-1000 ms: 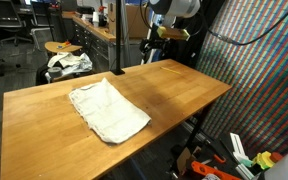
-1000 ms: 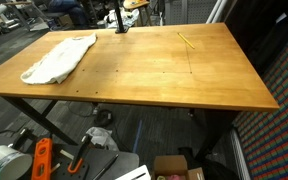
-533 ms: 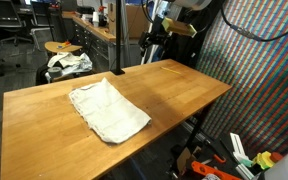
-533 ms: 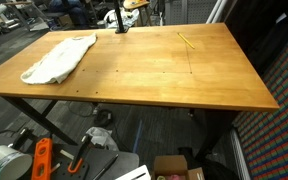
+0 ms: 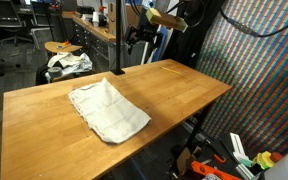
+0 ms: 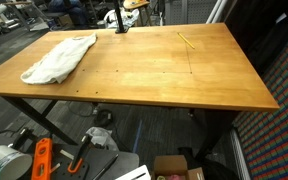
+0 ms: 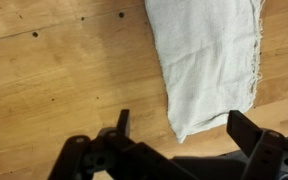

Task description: Fold the towel in half

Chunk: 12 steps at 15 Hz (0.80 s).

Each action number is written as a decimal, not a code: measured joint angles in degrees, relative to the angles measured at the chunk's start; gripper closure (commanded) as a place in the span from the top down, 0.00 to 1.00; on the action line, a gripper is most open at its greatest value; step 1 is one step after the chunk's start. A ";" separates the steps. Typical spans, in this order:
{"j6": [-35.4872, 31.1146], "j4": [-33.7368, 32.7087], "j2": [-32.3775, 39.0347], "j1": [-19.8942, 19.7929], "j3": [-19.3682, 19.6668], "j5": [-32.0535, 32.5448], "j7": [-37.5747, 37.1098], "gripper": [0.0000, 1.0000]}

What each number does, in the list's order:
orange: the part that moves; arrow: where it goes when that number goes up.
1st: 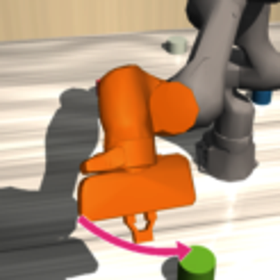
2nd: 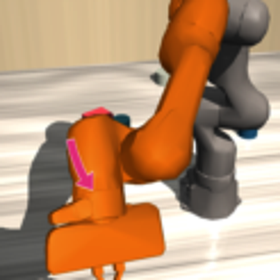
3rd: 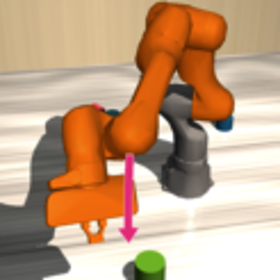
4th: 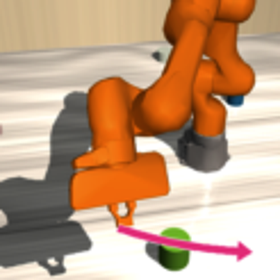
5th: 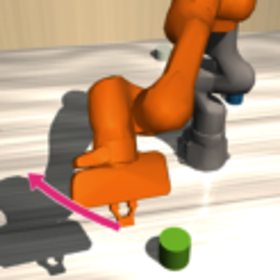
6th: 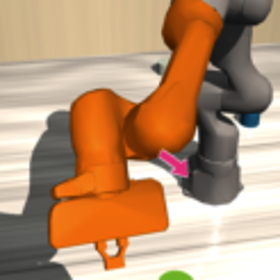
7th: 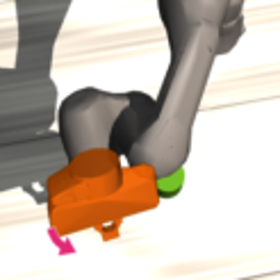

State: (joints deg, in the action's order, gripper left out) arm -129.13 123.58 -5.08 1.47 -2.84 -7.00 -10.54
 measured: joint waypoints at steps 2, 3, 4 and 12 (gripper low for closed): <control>2.02 -1.44 0.93 1.13 -1.36 -0.05 -3.26 1.00; 3.63 -2.26 1.62 1.70 -2.04 -0.05 -4.82 1.00; 5.55 -3.15 2.41 2.33 -2.67 -0.05 -6.18 1.00; 12.93 -7.27 8.82 6.63 -5.97 -6.14 -8.77 1.00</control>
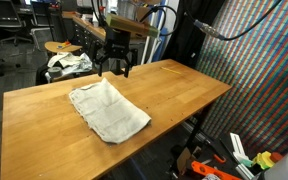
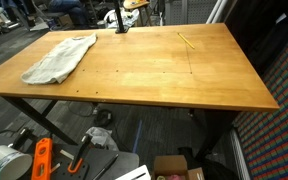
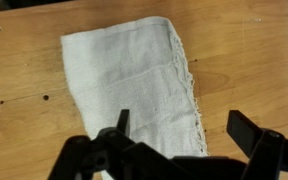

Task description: Fold the towel in half

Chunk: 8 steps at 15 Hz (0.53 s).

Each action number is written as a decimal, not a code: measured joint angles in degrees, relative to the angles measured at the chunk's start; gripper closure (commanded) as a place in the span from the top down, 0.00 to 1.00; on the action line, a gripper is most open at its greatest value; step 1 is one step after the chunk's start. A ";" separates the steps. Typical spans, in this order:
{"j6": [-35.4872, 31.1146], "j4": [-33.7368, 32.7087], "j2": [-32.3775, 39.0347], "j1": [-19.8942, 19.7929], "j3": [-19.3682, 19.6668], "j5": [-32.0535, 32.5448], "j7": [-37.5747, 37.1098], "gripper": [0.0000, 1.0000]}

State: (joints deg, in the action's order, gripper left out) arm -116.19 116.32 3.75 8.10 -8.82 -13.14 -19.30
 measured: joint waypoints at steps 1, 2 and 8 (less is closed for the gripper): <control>-2.45 0.12 0.87 0.58 -0.37 -0.09 -0.90 1.00; -5.24 0.34 1.81 1.19 -0.68 -0.09 -1.63 1.00; -31.64 2.05 10.10 5.55 -1.28 3.64 -8.39 1.00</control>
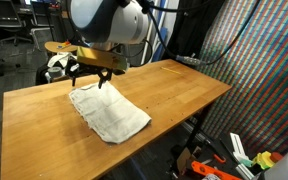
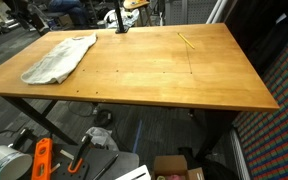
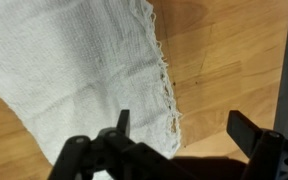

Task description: Fold the towel in half

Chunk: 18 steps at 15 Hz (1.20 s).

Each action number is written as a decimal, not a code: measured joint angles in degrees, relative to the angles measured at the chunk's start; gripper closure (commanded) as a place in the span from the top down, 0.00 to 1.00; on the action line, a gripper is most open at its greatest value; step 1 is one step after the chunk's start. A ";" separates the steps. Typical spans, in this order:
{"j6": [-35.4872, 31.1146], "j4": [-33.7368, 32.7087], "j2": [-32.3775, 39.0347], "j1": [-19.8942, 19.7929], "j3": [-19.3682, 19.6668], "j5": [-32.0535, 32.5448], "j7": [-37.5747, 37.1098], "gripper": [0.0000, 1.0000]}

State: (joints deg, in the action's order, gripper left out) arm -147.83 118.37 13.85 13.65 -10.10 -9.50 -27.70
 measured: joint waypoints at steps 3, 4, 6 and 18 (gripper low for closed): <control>-6.97 -1.45 4.87 3.46 3.35 9.30 -7.10 1.00; -7.45 -2.57 6.30 4.85 5.15 12.31 -9.35 1.00; -7.26 -5.57 8.94 7.35 8.66 17.41 -12.93 1.00; 19.09 -29.55 20.65 7.32 11.64 18.59 -14.39 1.00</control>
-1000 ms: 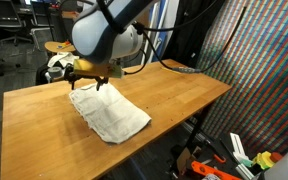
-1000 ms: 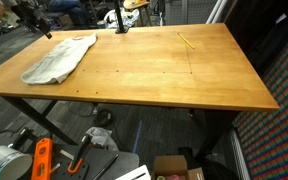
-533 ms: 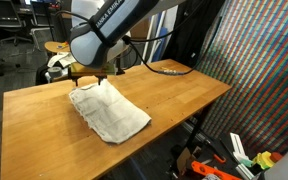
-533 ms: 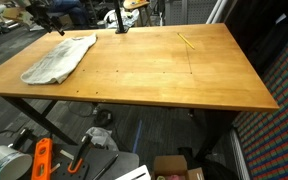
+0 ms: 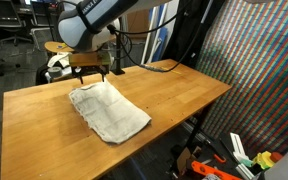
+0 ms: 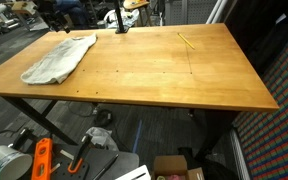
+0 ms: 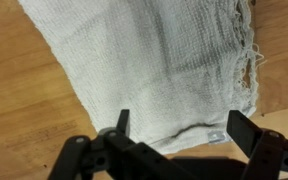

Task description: Fold the towel in half

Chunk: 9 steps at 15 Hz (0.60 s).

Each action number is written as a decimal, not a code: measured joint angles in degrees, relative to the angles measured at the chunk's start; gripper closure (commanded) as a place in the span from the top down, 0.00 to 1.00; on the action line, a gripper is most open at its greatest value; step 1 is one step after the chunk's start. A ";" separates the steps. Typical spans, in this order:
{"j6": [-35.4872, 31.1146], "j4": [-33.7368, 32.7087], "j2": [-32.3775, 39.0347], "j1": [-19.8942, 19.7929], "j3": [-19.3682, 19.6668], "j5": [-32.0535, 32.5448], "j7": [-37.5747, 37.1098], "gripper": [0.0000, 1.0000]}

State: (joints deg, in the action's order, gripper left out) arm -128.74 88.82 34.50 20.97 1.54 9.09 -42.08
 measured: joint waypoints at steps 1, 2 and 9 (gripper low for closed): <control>2.89 -1.76 0.92 -0.76 -0.49 -1.24 0.78 1.00; 5.88 -3.59 1.91 -1.61 -1.04 -2.60 1.74 1.00; 11.99 -15.29 9.66 -5.38 -2.23 -9.74 2.62 1.00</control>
State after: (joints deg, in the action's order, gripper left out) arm -116.75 73.52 44.16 15.59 -0.69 -0.65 -39.47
